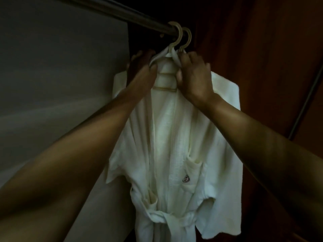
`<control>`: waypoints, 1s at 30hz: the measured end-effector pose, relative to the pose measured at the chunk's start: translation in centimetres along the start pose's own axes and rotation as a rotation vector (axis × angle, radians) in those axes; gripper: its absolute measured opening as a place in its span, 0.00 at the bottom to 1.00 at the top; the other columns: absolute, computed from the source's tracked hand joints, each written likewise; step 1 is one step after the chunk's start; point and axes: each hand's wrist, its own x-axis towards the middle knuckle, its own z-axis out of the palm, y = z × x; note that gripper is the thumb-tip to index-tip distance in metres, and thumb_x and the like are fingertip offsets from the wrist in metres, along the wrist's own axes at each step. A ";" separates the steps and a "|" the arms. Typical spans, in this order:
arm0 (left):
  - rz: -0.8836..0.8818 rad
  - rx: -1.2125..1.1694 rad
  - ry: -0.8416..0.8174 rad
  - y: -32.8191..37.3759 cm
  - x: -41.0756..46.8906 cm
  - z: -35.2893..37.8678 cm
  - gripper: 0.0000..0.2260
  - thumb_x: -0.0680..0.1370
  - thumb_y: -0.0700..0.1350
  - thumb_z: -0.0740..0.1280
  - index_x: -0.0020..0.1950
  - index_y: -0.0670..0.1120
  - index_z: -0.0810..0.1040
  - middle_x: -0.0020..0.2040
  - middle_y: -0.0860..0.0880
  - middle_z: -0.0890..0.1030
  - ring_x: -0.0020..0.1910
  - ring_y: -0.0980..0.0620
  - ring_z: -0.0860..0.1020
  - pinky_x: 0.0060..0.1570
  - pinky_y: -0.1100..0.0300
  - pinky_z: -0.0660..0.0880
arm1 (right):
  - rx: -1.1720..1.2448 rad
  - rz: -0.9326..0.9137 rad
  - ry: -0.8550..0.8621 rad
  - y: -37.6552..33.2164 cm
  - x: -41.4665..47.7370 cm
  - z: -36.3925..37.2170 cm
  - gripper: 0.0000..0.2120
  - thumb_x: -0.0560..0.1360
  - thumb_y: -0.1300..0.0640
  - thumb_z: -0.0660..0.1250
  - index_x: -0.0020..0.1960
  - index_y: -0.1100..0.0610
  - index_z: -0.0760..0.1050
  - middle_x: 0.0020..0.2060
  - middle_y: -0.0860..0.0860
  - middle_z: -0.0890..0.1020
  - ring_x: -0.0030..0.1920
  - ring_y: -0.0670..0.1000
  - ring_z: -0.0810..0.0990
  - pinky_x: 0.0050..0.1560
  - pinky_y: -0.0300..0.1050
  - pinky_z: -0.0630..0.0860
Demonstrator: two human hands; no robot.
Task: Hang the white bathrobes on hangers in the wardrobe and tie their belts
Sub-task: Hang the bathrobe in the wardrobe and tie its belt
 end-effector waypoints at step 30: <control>-0.518 -0.196 -0.262 -6.0 -23.4 8.3 0.27 0.78 0.58 0.67 0.72 0.46 0.70 0.66 0.45 0.78 0.64 0.44 0.77 0.64 0.51 0.74 | 0.280 0.133 -0.567 -1.1 -19.0 2.6 0.20 0.76 0.58 0.65 0.67 0.54 0.73 0.54 0.57 0.78 0.52 0.59 0.80 0.52 0.50 0.77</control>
